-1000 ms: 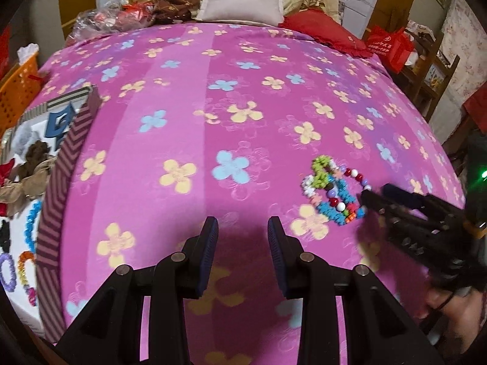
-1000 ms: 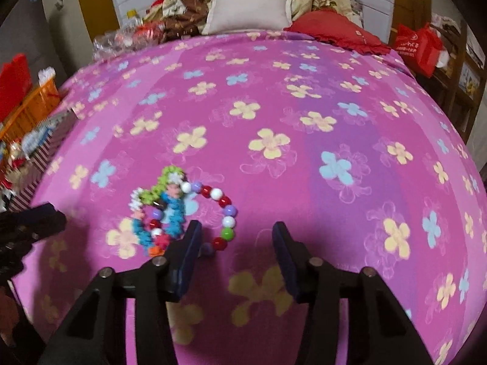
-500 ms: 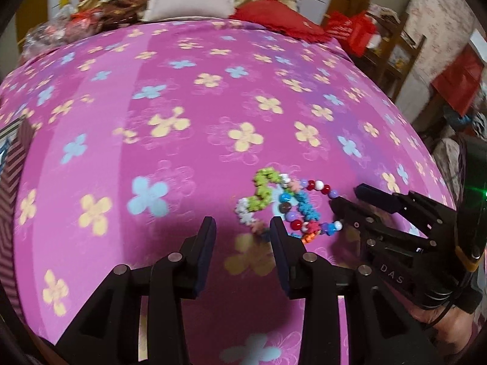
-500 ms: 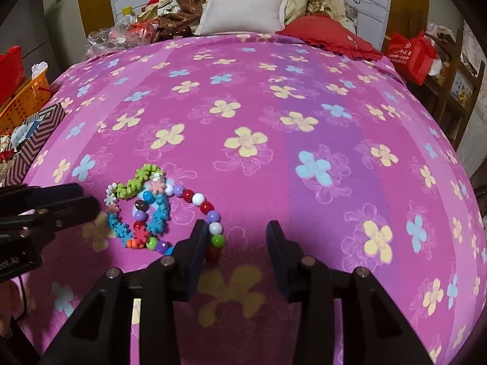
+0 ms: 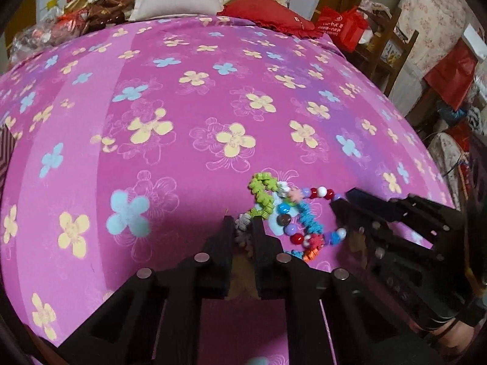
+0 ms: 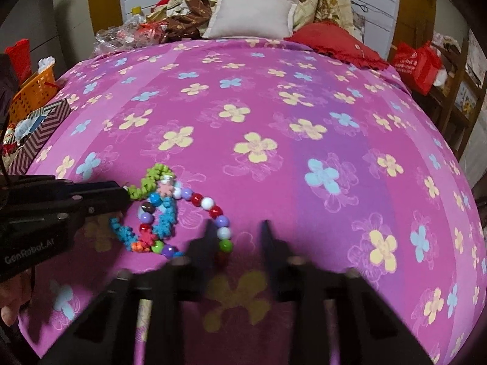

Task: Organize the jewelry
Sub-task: 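Grasp the green flower bracelet with the left tool while the right grasps the round-bead bracelet, then carry both bracelets into the white tray and open both tools to release them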

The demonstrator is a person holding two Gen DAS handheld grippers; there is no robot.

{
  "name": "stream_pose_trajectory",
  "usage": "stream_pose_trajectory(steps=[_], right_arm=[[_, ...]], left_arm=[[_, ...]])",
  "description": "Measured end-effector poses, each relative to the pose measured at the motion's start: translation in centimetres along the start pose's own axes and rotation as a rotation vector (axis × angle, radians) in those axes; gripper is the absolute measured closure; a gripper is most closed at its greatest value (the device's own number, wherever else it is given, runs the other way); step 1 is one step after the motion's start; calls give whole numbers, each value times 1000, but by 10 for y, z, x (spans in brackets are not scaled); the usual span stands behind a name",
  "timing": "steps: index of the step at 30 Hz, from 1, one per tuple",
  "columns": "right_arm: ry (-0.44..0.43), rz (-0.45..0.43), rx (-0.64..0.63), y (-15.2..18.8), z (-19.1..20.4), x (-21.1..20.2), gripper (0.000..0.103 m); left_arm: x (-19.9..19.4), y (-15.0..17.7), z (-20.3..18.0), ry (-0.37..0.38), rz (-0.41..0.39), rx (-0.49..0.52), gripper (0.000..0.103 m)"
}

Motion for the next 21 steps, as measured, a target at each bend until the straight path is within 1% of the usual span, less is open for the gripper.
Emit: stream_pose_trajectory(steps=[3,7,9,17,21], right_arm=[[-3,-1,-6,0,2,0,94],[-21,-10,10,0,4,-4,94],[-29,-31,9,-3,8,-12,94],[-109,-104,-2,-22,37,-42,94],[-131,-123,-36,-30,59,-54,94]], left_arm=[[-5,3,9,-17,-3,-18,98],[-18,6,21,-35,-12,-37,98],[-25,7,26,-48,-23,-38,98],[-65,14,54,-108,-68,-51,98],[-83,18,68,-160,-82,-54,98]])
Point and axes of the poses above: each gripper's, at about its wrist camera, not at the fingertips, and x roughly the way its jaws point, z to its left, y to its underside, the point moved 10 cm from there along x, roughly the way its jaws point, and after that the axes turned 9 degrees about -y, right-handed, at the moved point
